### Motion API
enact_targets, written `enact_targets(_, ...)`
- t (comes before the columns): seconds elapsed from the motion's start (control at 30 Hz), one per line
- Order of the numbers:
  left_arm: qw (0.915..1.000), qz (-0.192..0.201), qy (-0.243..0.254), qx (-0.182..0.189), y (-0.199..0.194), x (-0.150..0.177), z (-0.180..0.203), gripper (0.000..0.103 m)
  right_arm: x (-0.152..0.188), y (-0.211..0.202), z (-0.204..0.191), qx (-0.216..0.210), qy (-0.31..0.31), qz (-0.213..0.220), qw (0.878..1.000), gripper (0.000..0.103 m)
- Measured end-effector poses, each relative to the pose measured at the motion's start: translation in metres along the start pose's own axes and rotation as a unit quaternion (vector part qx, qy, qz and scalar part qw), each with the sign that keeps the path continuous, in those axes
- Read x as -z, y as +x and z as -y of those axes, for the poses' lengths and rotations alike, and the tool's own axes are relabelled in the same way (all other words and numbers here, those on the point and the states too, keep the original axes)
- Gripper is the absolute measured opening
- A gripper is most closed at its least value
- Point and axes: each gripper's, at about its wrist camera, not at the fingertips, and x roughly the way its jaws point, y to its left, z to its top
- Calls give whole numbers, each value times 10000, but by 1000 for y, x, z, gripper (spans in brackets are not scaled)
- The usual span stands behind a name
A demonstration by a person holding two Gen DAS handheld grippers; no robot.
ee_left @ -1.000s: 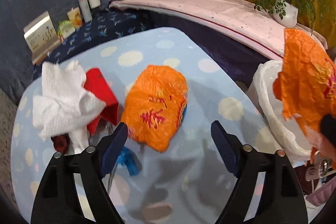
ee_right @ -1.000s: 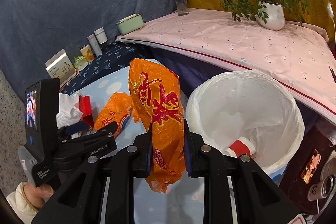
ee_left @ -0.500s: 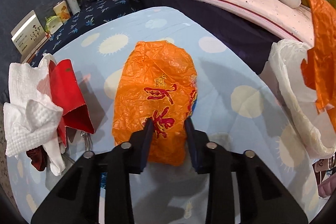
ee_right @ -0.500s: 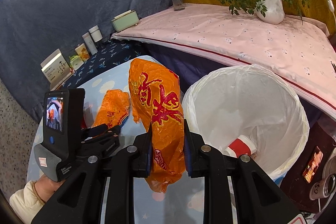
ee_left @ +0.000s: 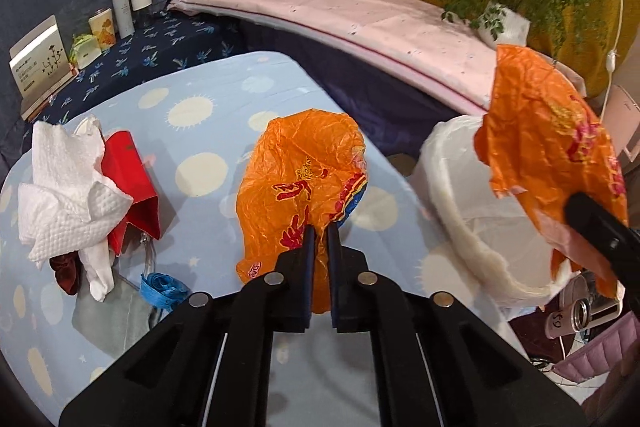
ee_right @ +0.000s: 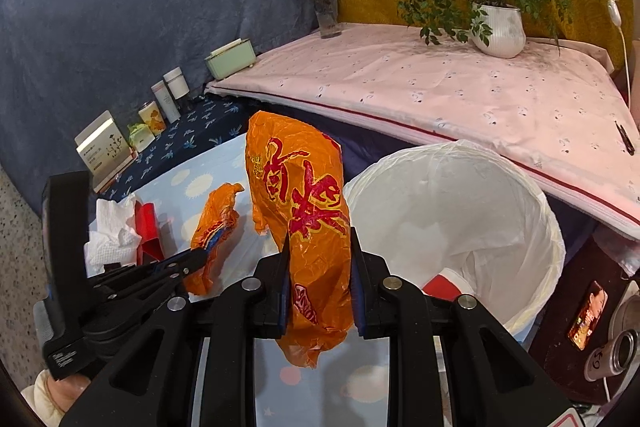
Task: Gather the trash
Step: 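Carry both orange bags over the wastebasket and release them inside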
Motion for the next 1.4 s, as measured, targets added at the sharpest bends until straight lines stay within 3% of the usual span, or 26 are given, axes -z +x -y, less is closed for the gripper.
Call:
enact_targets(0.5, 9964, 183, 532, 641, -15, -24, 80, 5, -10, -21, 62, 431, 408, 313, 9977, 22)
enact_targets(0.83, 9899, -111, 903, 1089, 14, -32, 132, 7, -13, -20, 109, 836, 678, 322, 9937, 22)
enact_targets(0.93, 9892, -169, 936, 1119, 20, -32, 136, 14, -14, -13, 116, 897, 714, 263, 9931, 23)
enact_targets(1.0, 9901, -153, 903, 1064, 22, -32, 135, 29, -14, -10, 119, 912, 725, 242, 9929, 27)
enact_targets(1.03, 9910, -130, 851, 1027, 21, -32, 133, 46, -15, -8, 119, 913, 722, 232, 9929, 28)
enact_targets(1.07, 9915, -67, 796, 1022, 19, -33, 130, 53, -15, -6, 119, 905, 721, 226, 9930, 30)
enact_targets(1.27, 9936, 13, 655, 923, 16, -37, 116, 60, -18, 1, 111, 898, 685, 261, 9933, 53)
enact_targets(1.4, 9949, 74, 581, 817, 12, -37, 107, 61, -19, 1, 105, 919, 630, 304, 9933, 58)
